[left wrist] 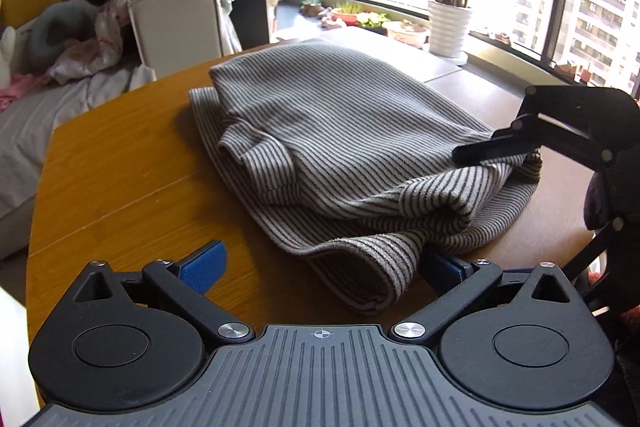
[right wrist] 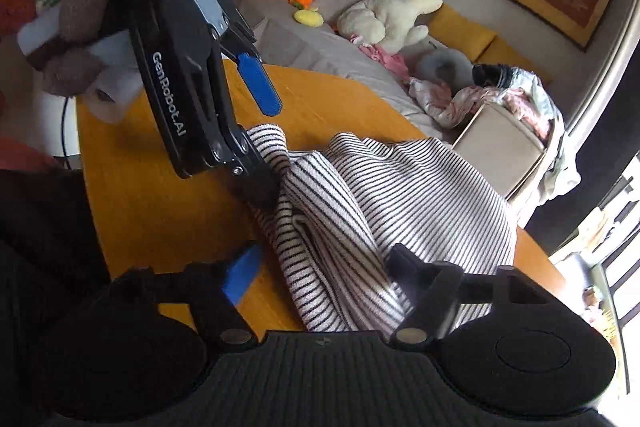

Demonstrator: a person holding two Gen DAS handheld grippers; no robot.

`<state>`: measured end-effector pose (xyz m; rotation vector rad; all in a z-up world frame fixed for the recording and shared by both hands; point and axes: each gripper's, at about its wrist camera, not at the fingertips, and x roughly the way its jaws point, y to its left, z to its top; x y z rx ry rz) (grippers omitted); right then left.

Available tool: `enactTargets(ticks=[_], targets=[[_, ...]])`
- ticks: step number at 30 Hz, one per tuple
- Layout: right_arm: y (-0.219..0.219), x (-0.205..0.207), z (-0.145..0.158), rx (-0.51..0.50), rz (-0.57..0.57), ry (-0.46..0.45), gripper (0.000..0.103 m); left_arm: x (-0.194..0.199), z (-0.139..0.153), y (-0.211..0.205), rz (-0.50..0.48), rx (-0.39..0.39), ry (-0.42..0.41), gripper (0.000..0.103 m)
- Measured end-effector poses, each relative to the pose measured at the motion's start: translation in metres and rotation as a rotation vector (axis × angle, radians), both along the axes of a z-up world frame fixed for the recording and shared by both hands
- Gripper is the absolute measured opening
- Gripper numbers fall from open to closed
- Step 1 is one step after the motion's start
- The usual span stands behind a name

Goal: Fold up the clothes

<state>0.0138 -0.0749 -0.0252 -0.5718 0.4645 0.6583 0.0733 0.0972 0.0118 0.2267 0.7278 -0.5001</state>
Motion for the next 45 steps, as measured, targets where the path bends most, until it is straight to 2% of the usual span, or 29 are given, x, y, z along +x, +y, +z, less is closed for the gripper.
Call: enactTargets(ticks=[4,7,10,12,14,17,18,19,20,22,25,26,28,29,32,34,37,39,42,45], targets=[[-0.028,0.033,0.018,0.235,-0.094,0.238,0.046,-0.005,0.01,0.005,-0.02,-0.025,-0.015,0.103],[-0.042,0.044,0.021,0.324,-0.121,0.324,0.045,-0.01,0.014,0.009,-0.07,-0.055,-0.009,0.103],[-0.032,0.03,0.019,0.224,-0.07,0.209,0.047,-0.006,0.005,0.002,-0.059,-0.008,0.001,0.103],[-0.021,0.02,0.014,0.138,-0.032,0.123,0.056,0.003,-0.005,-0.002,-0.011,0.021,0.013,0.103],[-0.014,0.008,0.002,0.036,-0.016,-0.008,0.069,0.014,-0.009,-0.001,0.052,0.004,0.035,0.103],[-0.004,-0.01,-0.016,-0.12,0.005,-0.209,0.07,0.026,-0.002,0.01,0.116,-0.088,0.066,0.103],[-0.005,-0.01,-0.014,-0.12,0.002,-0.205,0.063,0.026,0.002,0.013,0.126,-0.1,0.064,0.103],[-0.007,-0.01,-0.011,-0.111,-0.002,-0.188,0.036,0.026,0.005,0.015,0.131,-0.109,0.06,0.103],[-0.01,-0.009,-0.007,-0.102,-0.006,-0.171,0.031,0.025,0.01,0.018,0.127,-0.111,0.049,0.103],[-0.016,-0.009,0.003,-0.092,-0.011,-0.146,0.028,0.02,0.022,0.027,0.125,-0.16,0.018,0.103],[-0.028,-0.016,0.023,-0.093,-0.005,-0.118,0.027,0.023,0.044,0.045,0.16,-0.29,-0.022,0.103],[-0.033,-0.019,0.03,-0.095,0.0,-0.105,0.027,0.026,0.05,0.048,0.168,-0.33,-0.031,0.1],[-0.038,-0.028,0.041,-0.126,0.032,-0.086,0.027,0.04,0.056,0.044,0.151,-0.376,-0.027,0.085],[-0.038,-0.033,0.046,-0.153,0.055,-0.092,0.027,0.048,0.054,0.036,0.123,-0.386,-0.008,0.076],[-0.036,-0.048,0.061,-0.238,0.127,-0.114,0.027,0.072,0.04,0.007,0.033,-0.355,0.049,0.067],[-0.035,-0.053,0.082,-0.288,0.185,-0.138,0.026,0.087,0.025,-0.007,0.007,-0.305,0.078,0.066],[-0.035,-0.035,0.124,-0.291,0.262,-0.166,0.026,0.109,0.007,0.0,0.009,-0.33,0.154,0.066],[-0.034,-0.001,0.143,-0.244,0.298,-0.137,0.027,0.122,-0.005,0.009,0.016,-0.362,0.208,0.066],[-0.032,0.076,0.136,-0.162,0.371,-0.054,0.03,0.132,-0.016,0.024,0.017,-0.406,0.247,0.063],[-0.028,0.149,0.103,-0.079,0.34,0.079,0.036,0.134,-0.02,0.035,0.004,-0.426,0.253,0.061]])
